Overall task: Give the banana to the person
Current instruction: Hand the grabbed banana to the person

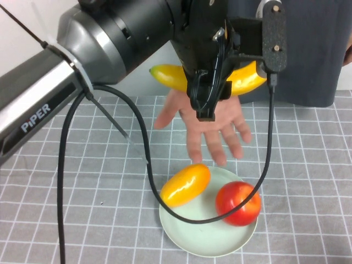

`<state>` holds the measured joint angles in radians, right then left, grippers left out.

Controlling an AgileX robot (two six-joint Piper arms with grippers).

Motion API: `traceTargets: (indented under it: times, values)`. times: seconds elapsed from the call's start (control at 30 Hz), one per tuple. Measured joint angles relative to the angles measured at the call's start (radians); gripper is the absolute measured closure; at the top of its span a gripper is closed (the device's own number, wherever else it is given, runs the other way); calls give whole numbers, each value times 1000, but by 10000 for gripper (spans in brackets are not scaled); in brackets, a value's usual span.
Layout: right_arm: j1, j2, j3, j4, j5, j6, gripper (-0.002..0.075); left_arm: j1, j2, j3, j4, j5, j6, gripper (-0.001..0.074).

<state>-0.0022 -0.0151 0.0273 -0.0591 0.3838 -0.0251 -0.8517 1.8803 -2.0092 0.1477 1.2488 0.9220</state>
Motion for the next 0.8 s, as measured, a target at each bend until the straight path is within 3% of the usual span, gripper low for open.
traceTargets:
  times: [0.27,0.67,0.73,0.8]
  values:
    - [0,0,0,0,0,0,735,2,0,-3,11,0,-144,451]
    - [0,0,0,0,0,0,735,5,0,23,-2,-7,-166,451]
    - [0,0,0,0,0,0,735,5,0,23,2,-7,-166,419]
    - [0,0,0,0,0,0,735,5,0,23,2,-5,-174,323]
